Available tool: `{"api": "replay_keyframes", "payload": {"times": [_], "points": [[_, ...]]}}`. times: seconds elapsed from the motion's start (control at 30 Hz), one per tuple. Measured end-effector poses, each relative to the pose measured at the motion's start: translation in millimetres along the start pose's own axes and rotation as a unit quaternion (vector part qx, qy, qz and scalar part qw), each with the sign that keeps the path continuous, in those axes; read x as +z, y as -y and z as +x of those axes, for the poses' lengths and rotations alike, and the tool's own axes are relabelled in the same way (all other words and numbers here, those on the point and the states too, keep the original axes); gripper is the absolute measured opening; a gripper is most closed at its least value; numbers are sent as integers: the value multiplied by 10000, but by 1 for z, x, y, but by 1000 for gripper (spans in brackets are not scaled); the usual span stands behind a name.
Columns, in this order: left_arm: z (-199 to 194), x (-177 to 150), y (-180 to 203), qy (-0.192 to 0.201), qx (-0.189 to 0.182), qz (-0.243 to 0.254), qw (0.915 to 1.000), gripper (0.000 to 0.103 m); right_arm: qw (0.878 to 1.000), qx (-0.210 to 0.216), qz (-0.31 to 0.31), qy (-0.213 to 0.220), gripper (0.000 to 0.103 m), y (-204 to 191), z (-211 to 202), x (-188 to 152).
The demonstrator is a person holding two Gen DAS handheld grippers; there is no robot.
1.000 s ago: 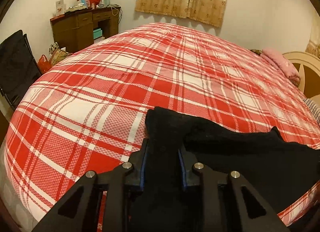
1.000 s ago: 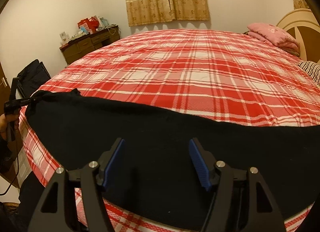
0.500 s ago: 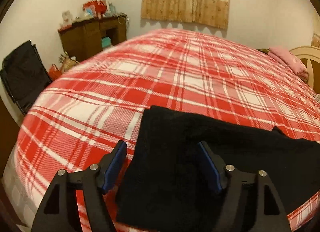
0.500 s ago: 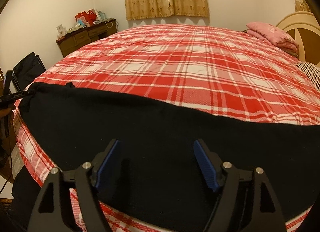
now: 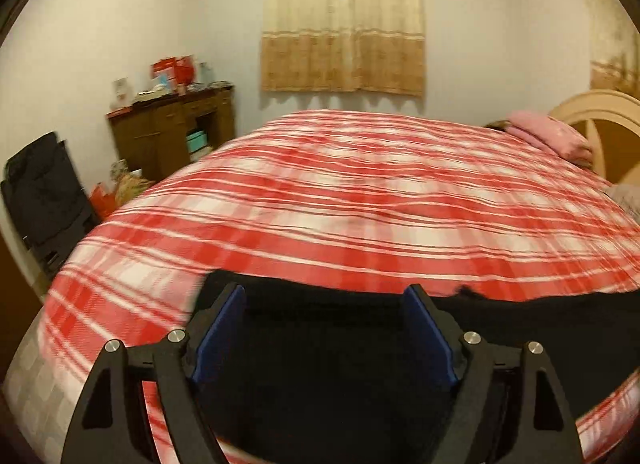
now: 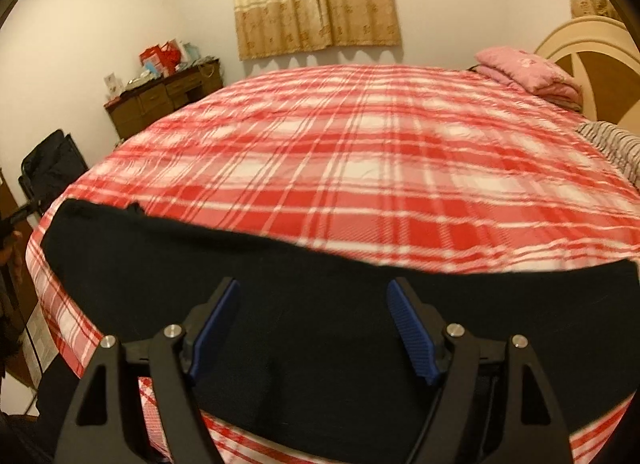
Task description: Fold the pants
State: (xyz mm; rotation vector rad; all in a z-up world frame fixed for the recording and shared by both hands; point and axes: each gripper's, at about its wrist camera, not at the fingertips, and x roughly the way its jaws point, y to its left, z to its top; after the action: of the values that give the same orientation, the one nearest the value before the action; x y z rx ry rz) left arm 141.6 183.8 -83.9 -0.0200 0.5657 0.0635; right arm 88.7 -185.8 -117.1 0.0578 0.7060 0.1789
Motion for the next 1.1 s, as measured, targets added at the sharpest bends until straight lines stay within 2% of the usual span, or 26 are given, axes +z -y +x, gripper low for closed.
{"api": "replay_keyframes", "payload": {"times": [0.1,0.27,0.33,0.4,0.53,0.6,0.7,0.9,1.03,1.1], "points": [[6,-7,31,-107,-300,122,9994,84,9993,-274,108,226,79,28,-25,11],[21,-30,62,-485,-747,19,9960,86,9905,-913,939,432,79,109,-73,17],[22,-38,68,-652,-805,24,9946,86,9833,-1191,1292,474,80,144,-89,12],[23,-45,67,-725,-822,2,9940,86,9777,-1195,1688,370,80,174,-99,4],[27,-59,60,-852,-621,-44,9944,86,9667,-1250,2230,144,69,217,-104,-13],[28,-65,55,-904,-551,-81,9944,86,9641,-1126,2404,113,65,225,-102,-16],[28,-72,58,-826,-485,75,9954,86,9679,-921,2337,-49,62,222,-95,-19],[28,-78,63,-758,-402,281,9959,92,9658,-1343,2202,-252,57,227,-85,-31],[29,-79,64,-720,-358,270,9964,96,9668,-1277,2198,-247,57,229,-85,-32],[29,-80,65,-693,-349,212,9968,98,9686,-1083,2228,-215,57,228,-83,-32]]}}
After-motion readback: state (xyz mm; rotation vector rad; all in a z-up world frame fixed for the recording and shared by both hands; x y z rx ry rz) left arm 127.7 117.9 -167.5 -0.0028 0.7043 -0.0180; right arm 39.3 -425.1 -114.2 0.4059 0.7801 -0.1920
